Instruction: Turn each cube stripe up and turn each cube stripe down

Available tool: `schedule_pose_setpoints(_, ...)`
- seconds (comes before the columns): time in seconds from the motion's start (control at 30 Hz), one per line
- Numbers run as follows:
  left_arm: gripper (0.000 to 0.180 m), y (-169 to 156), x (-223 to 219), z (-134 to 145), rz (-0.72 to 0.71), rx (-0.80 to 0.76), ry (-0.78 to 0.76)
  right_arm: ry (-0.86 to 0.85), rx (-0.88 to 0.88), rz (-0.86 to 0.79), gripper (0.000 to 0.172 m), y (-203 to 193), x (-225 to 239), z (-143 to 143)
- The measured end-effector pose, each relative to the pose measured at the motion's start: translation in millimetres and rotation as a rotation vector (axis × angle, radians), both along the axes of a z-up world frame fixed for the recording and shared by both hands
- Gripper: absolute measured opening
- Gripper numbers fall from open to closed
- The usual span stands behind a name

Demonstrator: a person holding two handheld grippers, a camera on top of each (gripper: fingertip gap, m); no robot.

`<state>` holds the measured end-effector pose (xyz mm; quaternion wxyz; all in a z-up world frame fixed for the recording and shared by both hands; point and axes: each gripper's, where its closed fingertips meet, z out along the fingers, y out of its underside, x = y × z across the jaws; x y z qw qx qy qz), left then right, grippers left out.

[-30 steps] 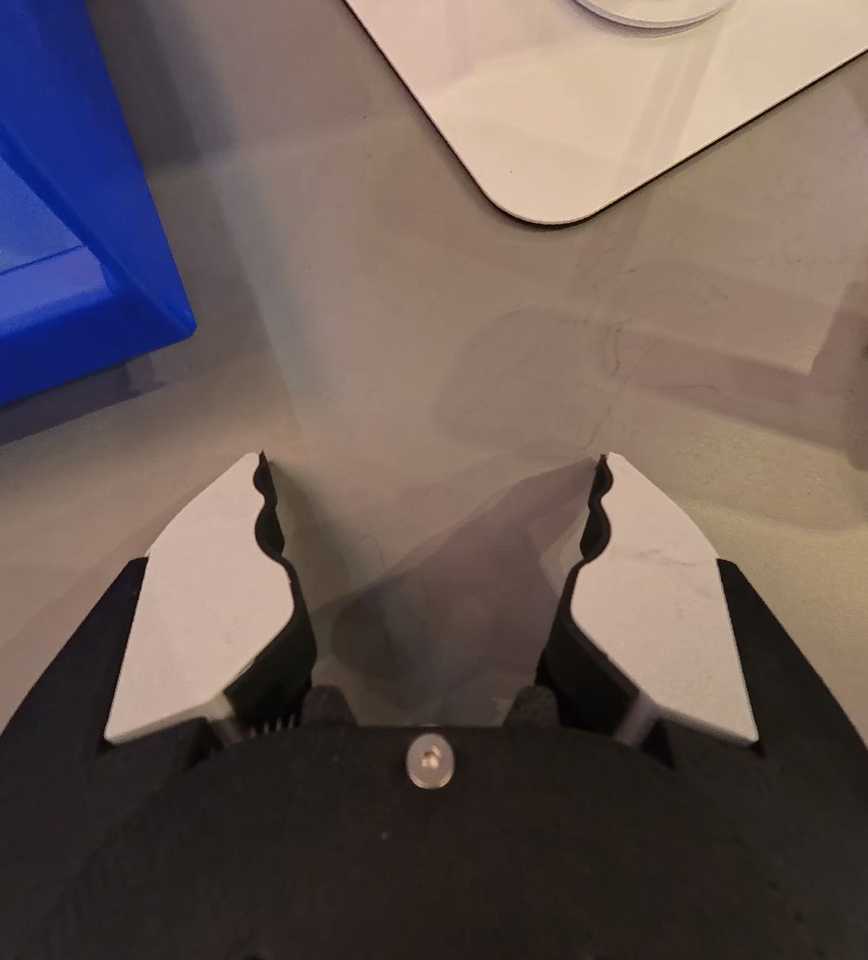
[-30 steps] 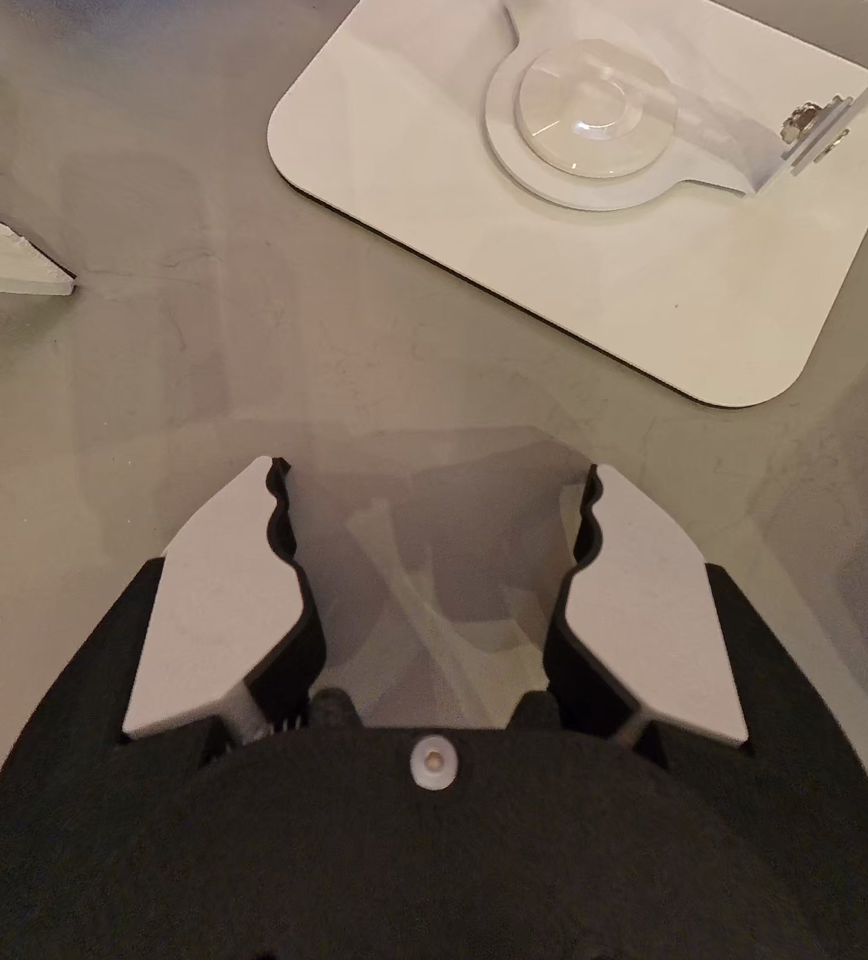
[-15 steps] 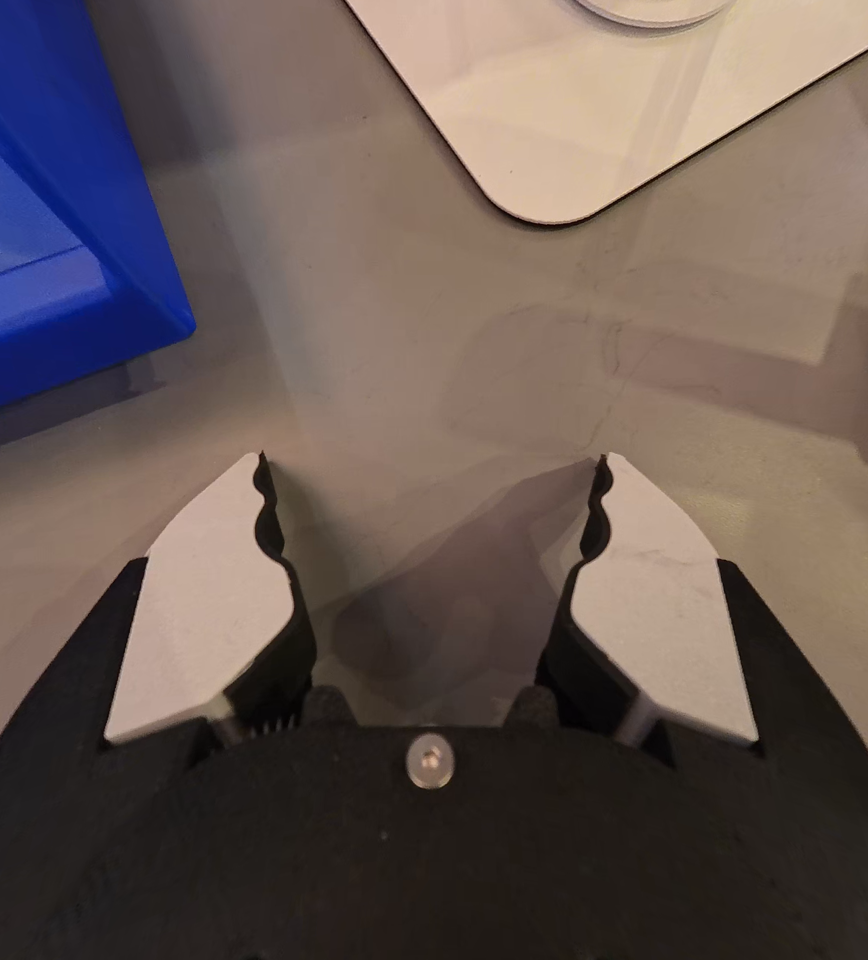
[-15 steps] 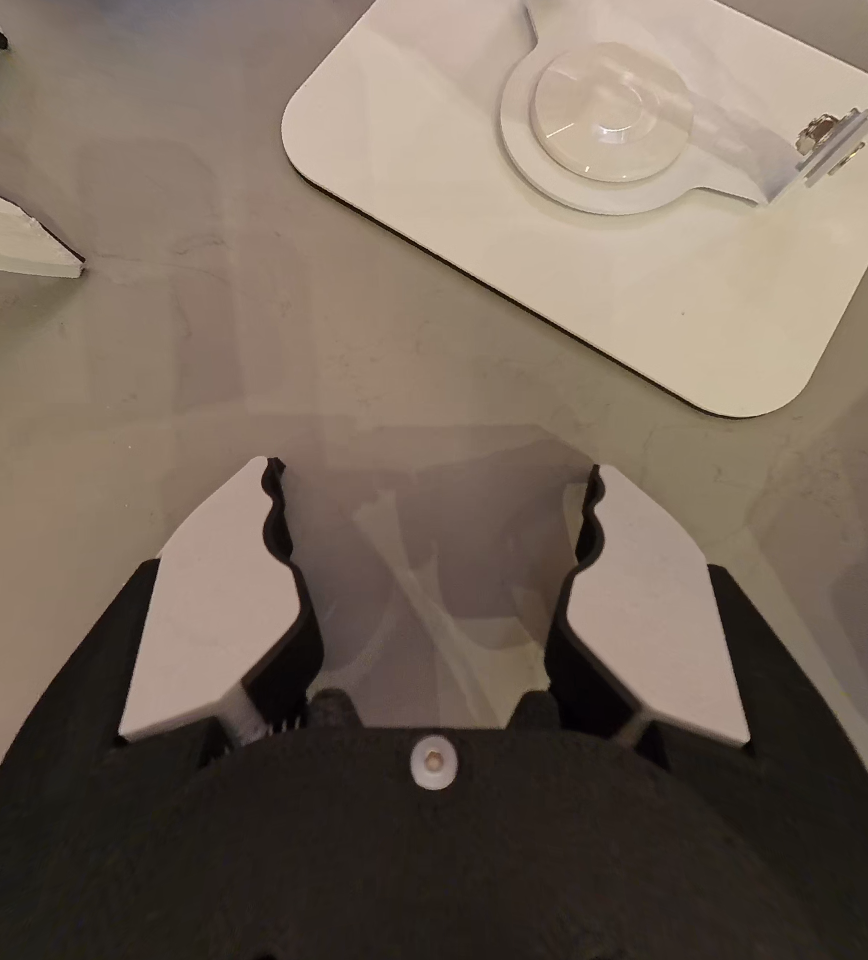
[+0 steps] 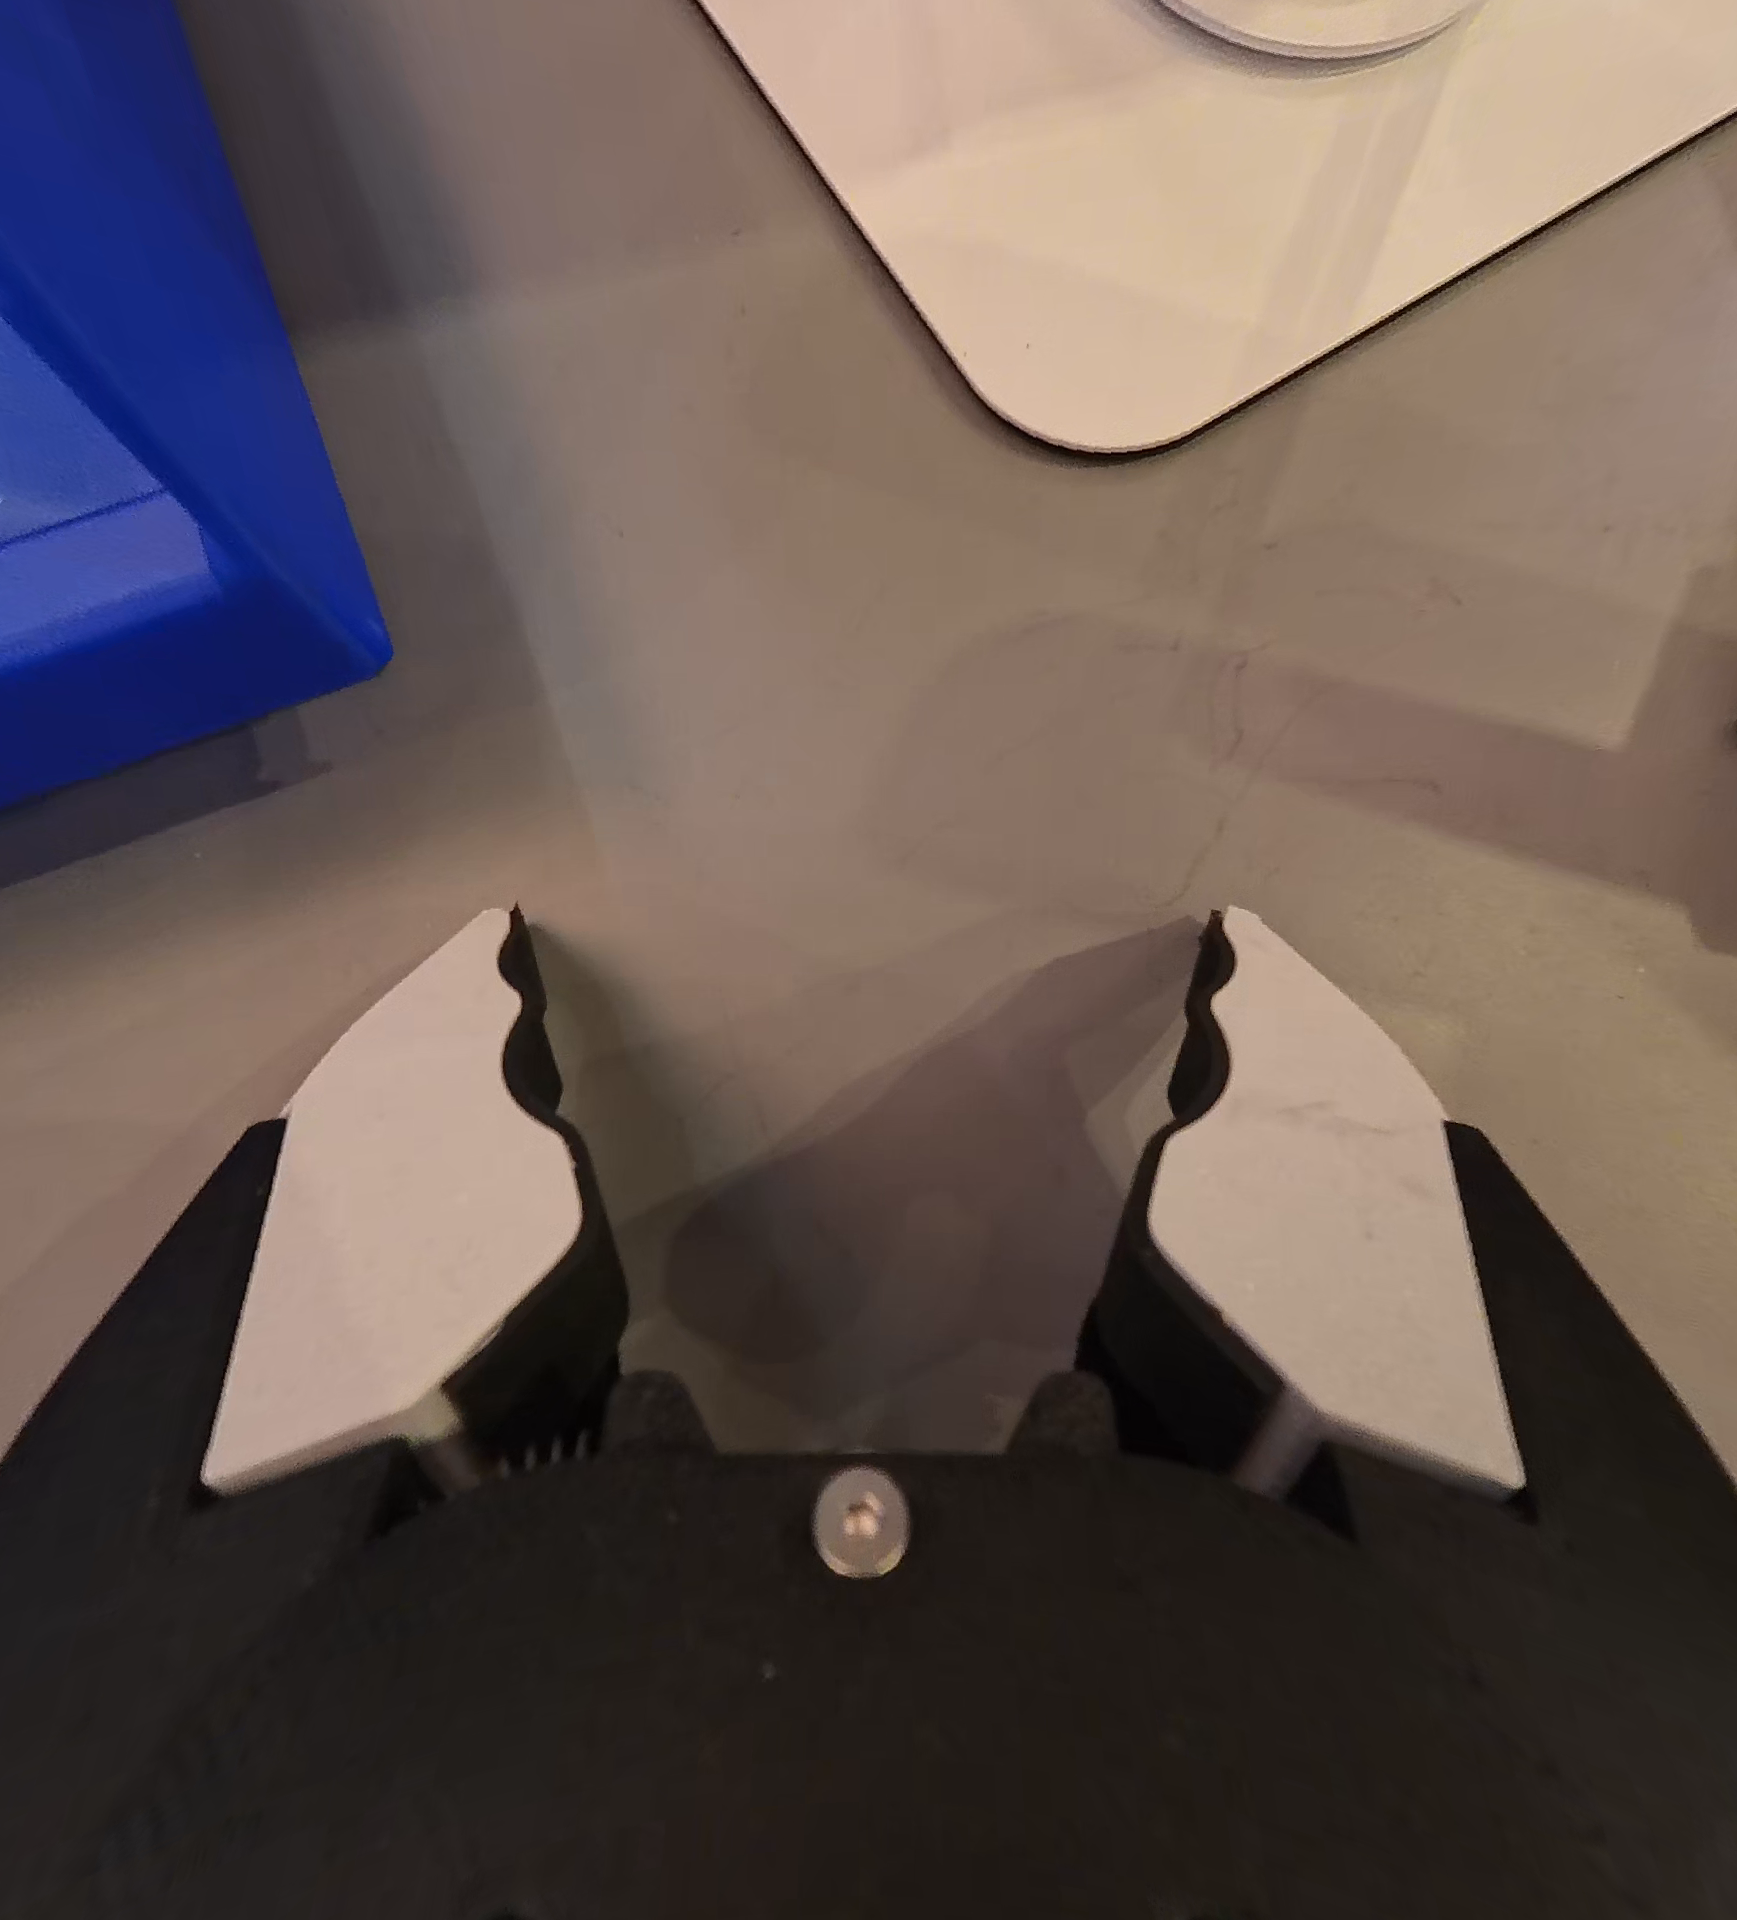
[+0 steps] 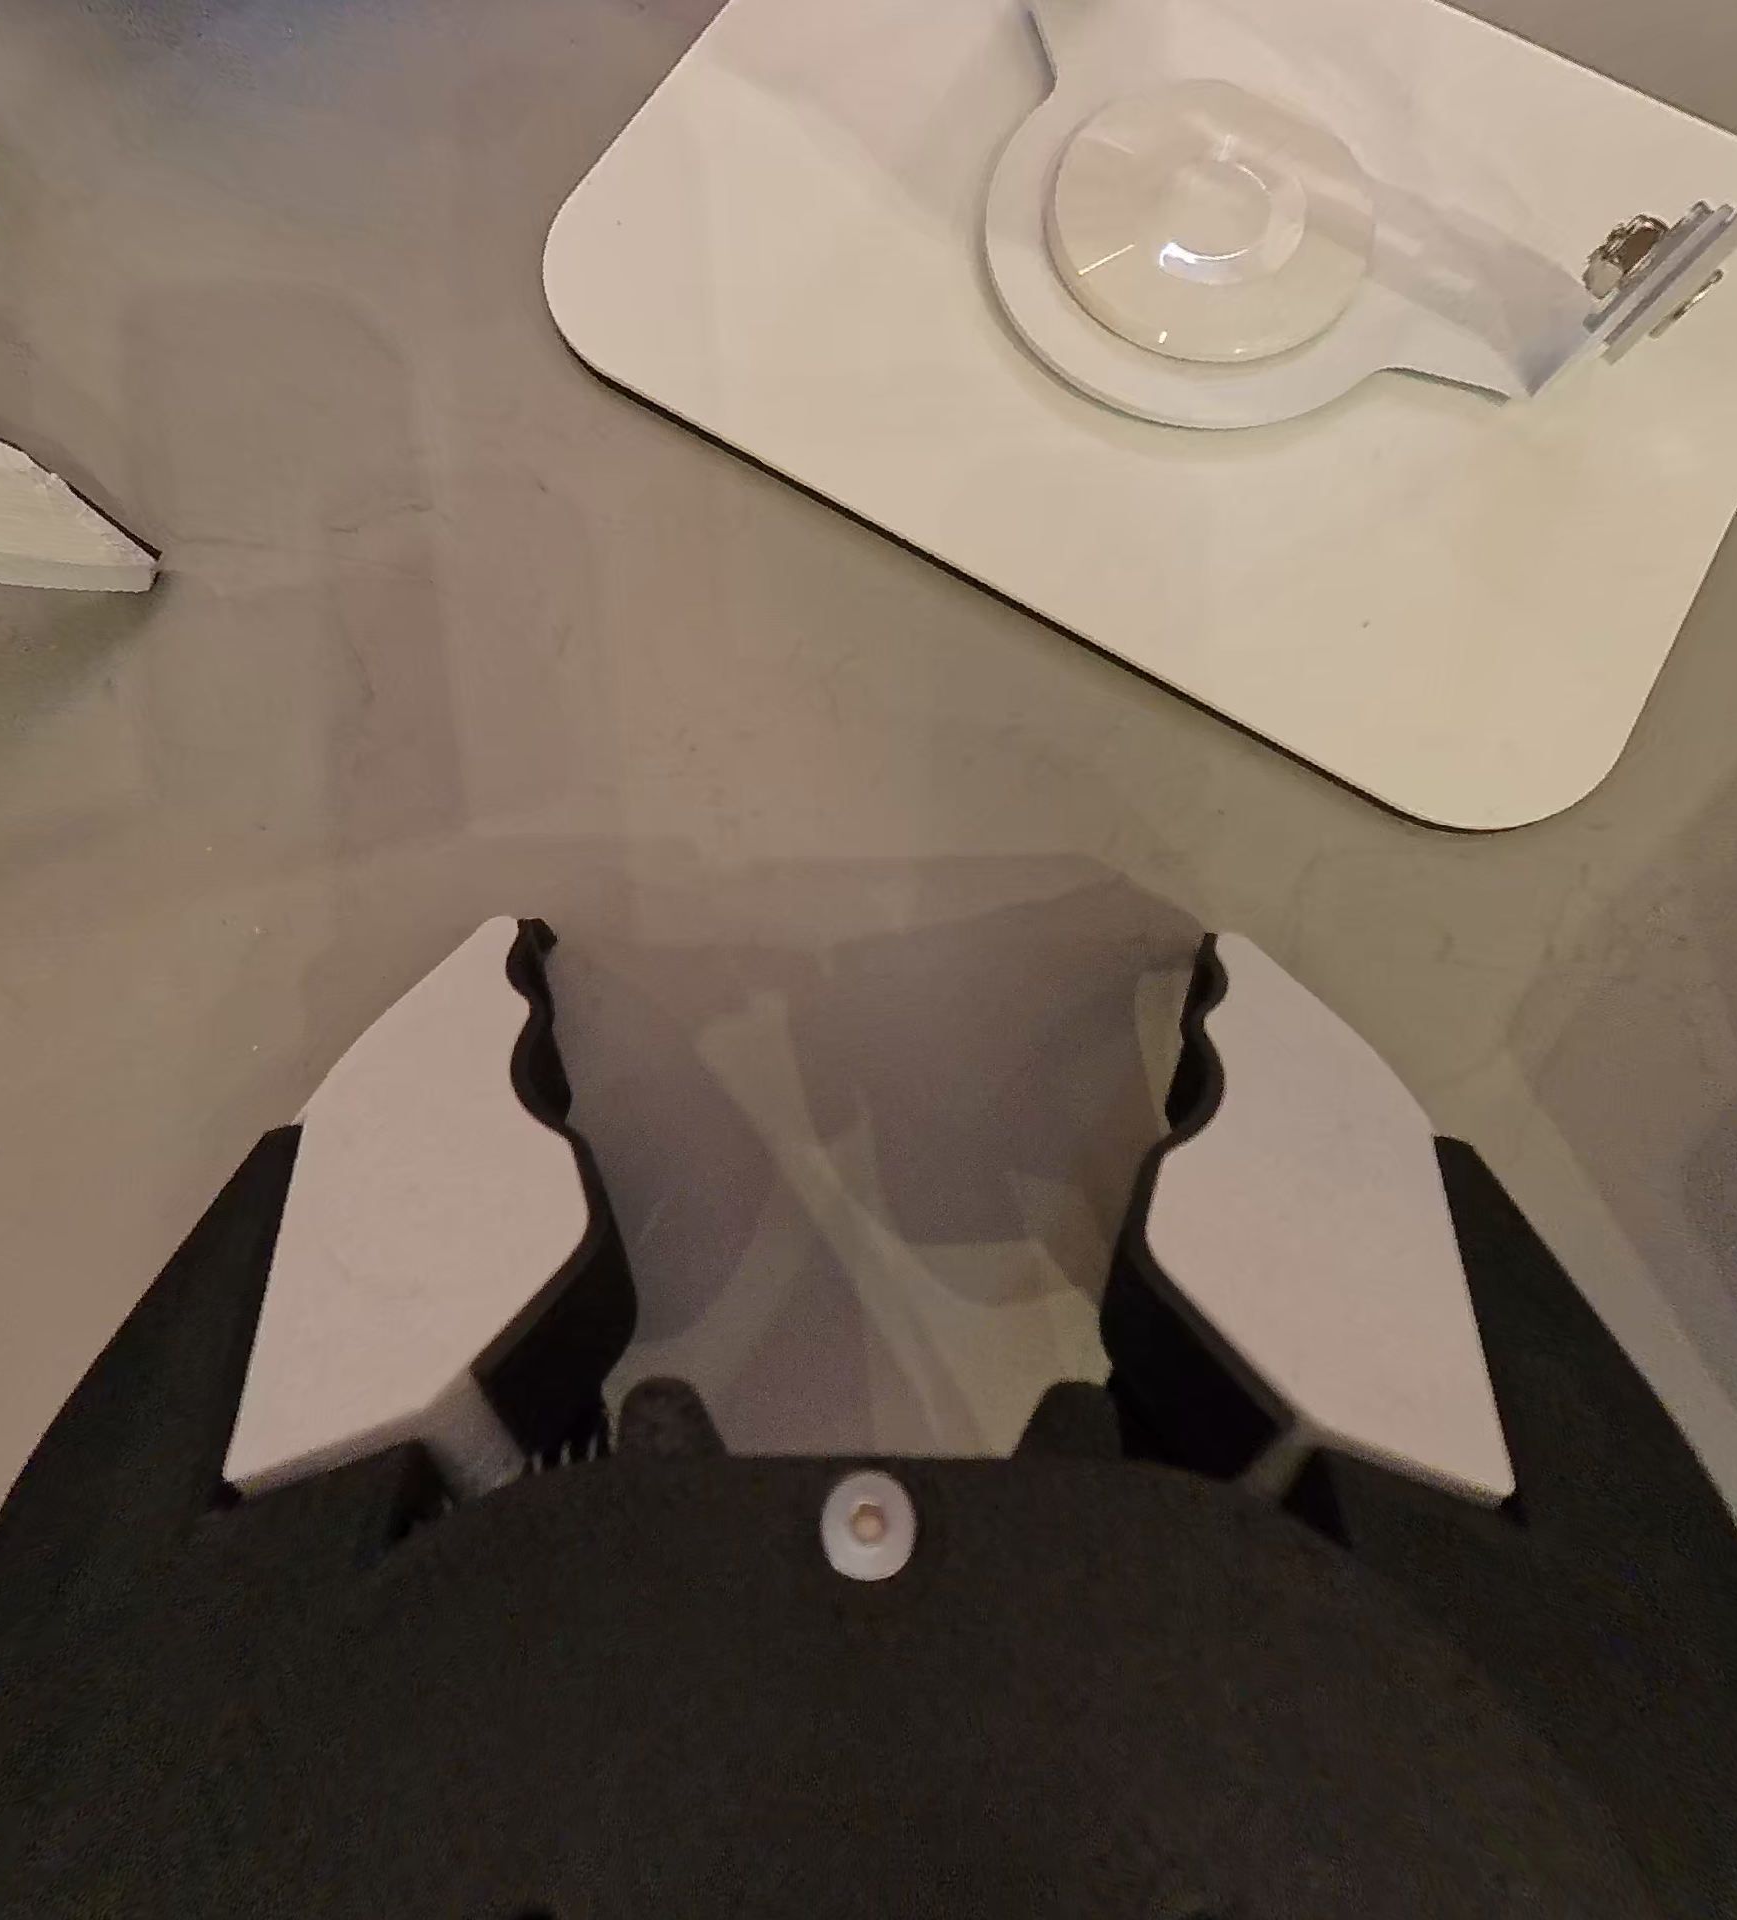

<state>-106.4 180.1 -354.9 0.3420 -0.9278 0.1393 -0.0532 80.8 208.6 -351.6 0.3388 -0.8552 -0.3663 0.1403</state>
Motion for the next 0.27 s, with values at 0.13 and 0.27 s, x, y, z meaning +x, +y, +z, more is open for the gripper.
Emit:
schedule_pose_setpoints(0.13, 0.116, 0.0, -0.1, -0.1, 0.001, 0.001, 0.000, -0.010, 0.001, -0.037, 0.126, 2.5, 3.6, -1.0)
schedule_pose_setpoints(0.27, 0.116, 0.0, 0.2, -0.1, 0.001, 0.001, -0.001, -0.020, -0.016, -0.086, 0.140, 5.8, 9.2, -3.8)
